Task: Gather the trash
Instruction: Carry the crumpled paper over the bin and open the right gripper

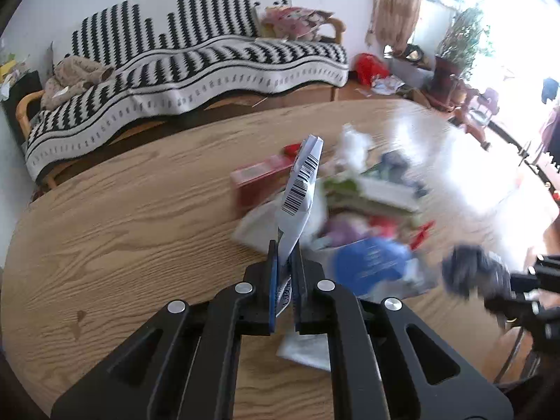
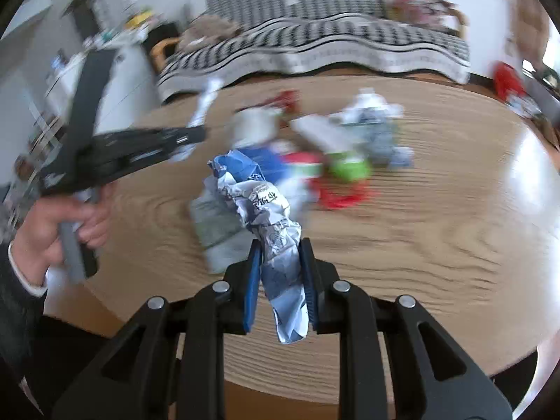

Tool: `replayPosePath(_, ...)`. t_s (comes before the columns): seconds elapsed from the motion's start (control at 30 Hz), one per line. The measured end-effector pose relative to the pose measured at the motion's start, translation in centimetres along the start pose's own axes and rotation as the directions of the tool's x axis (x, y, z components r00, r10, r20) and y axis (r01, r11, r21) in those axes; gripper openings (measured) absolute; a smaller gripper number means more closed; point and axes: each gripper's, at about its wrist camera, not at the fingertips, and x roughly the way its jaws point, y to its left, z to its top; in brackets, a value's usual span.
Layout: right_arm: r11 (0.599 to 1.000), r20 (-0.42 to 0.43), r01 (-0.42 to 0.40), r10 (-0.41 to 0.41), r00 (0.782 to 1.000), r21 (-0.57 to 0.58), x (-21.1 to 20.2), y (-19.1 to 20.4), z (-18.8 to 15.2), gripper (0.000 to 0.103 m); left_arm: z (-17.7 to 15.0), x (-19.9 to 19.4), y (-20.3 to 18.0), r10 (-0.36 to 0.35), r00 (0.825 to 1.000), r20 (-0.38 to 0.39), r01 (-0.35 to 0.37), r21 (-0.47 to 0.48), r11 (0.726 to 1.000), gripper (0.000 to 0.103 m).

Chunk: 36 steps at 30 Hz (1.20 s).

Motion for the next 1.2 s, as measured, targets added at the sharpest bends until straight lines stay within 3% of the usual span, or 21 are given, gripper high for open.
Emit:
replayPosePath(0.13, 0.988, 0.034, 0.099, -0.104, 0.994, 0.122, -3.5, -6.5, -1.1, 0.022, 0.9, -0.8, -4.8, -0.051, 0.999, 0.016, 0.051, 0.018, 0.999, 0.006)
replayPosePath(0.23, 0.955, 0.039, 0.185, -0.2, 0.979, 0.234, -6.3, -12.0, -3.2, 0.023, 1.0, -1.1, -8.7, -0.102, 0.995, 0.018, 0.102, 0.035, 0.994, 0.006)
replayPosePath(0.37, 0.872, 0.005, 0.308, -0.336, 0.942, 0.381, -10.0, -19.8, -7.1, 0.022, 0.7, -1.3, -15.9, -0.188, 0.982, 0.013, 0.186, 0.107, 0.977, 0.006)
replayPosePath(0.5, 0.761, -0.061, 0.39, -0.422, 0.904, 0.519, -13.5, -26.9, -12.3, 0.023, -0.5, -1.2, -22.9, -0.277, 0.961, -0.019, 0.276, 0.177, 0.945, 0.006)
replayPosePath(0.6, 0.681, -0.129, 0.437, -0.454, 0.882, 0.588, -15.3, -30.8, -16.2, 0.023, -1.9, -0.9, -28.3, -0.336, 0.94, -0.054, 0.339, 0.232, 0.912, 0.006)
replayPosePath(0.77, 0.595, -0.22, 0.459, -0.431, 0.875, 0.66, -16.7, -35.1, -21.1, 0.023, -4.4, 0.1, -35.8, -0.407, 0.903, -0.134, 0.429, 0.3, 0.852, 0.006)
replayPosePath(0.97, 0.567, -0.237, 0.454, -0.415, 0.878, 0.687, -17.2, -36.5, -22.8, 0.023, -6.5, 1.5, -41.1, -0.446, 0.872, -0.202, 0.489, 0.345, 0.801, 0.006)
replayPosePath(1.2, 0.561, -0.228, 0.448, -0.419, 0.879, 0.696, -17.4, -37.0, -22.4, 0.023, -7.3, 3.1, -43.2, -0.452, 0.859, -0.24, 0.511, 0.347, 0.786, 0.006)
